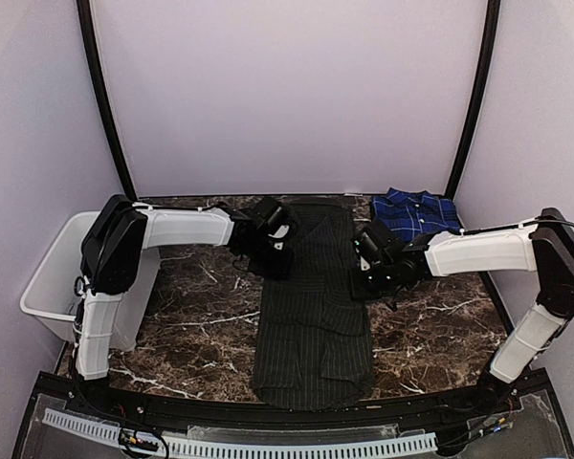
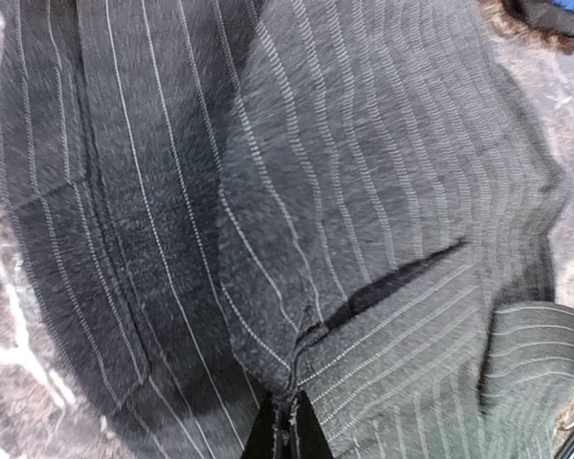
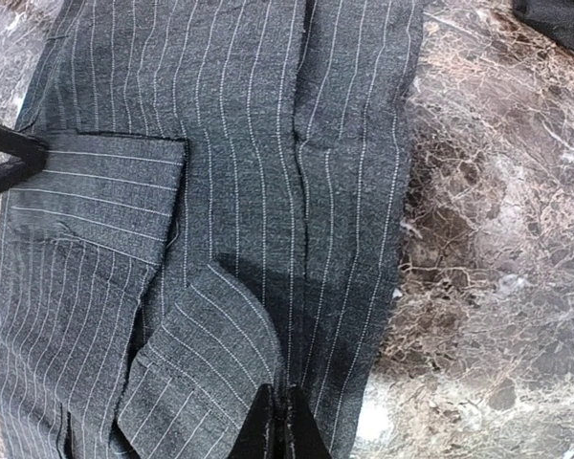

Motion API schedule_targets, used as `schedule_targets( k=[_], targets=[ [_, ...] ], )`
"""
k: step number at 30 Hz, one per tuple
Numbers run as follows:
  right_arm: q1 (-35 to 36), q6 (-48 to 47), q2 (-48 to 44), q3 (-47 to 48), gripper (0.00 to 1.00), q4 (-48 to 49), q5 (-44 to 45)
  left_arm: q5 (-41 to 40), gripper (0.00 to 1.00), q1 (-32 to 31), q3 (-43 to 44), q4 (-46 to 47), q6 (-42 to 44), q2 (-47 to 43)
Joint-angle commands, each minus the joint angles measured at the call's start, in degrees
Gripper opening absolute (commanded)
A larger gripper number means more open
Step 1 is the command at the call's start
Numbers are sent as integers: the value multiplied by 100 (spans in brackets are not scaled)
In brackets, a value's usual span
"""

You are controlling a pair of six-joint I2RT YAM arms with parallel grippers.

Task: Fold and stack the long sleeve shirts
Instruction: Flatten out the crumpled shirt at the center of the board.

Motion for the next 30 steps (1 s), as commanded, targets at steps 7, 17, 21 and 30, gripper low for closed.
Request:
schedule_targets(
  k=[7,17,21,30],
  targets=[
    [0,-52,-268,355,0,-151,421,-715,0,35,35,-297,169,-1371],
    [-184,-269,-458,736,0,-334,635,-734,0,213,13,-441,502,-1576],
    [-305,-412,-635,963,0,-568,900,-743,0,224,-5,-401,435,-1443],
    [-866,-705,-962,1005,0,-859,1302,-404,3,278,-259,-301,485,-1158]
  ],
)
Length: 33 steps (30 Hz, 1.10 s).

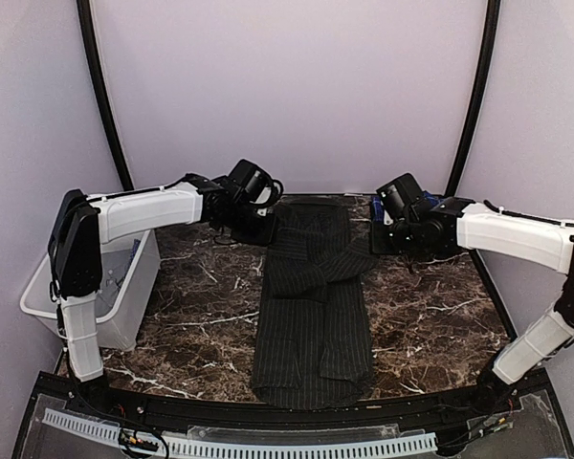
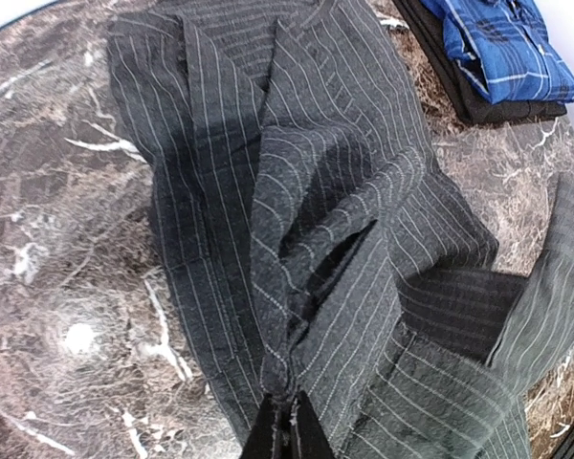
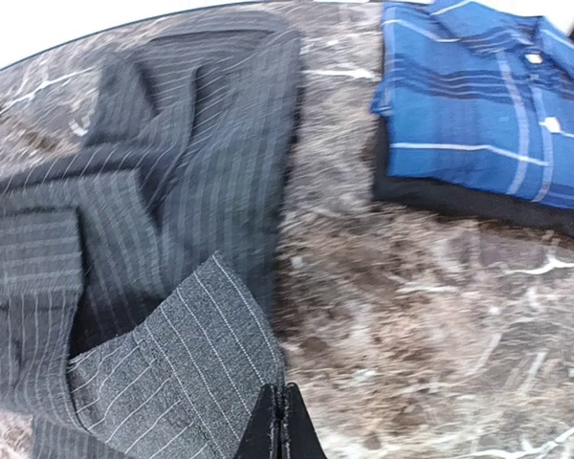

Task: Fold and stack the long sleeve shirts
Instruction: Flatten out the crumpled shirt at the center of the board.

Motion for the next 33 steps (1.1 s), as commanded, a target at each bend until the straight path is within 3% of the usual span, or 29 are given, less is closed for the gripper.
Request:
schedule_targets(
  k=[1,8,16,28,33],
  targets=[
    [-274,-226,-225,113,0,-151,347,506,3,38,-308,84,65,89],
    [-398,-481,-160,472,0,-225,508,1089,2,41,-574,353,-86,240],
    [-1071,-731,-395,637,0,-695,1125,130,0,75,-653,171,-167,-42],
    [-1990,-1164,-748,1242,0,-841,1214,-95,0,452,-680,136,-164,-214],
    [-2256,-1331,-808,1608,0,-858,1284,112,21,586,-728,199,-103,-285]
  ],
)
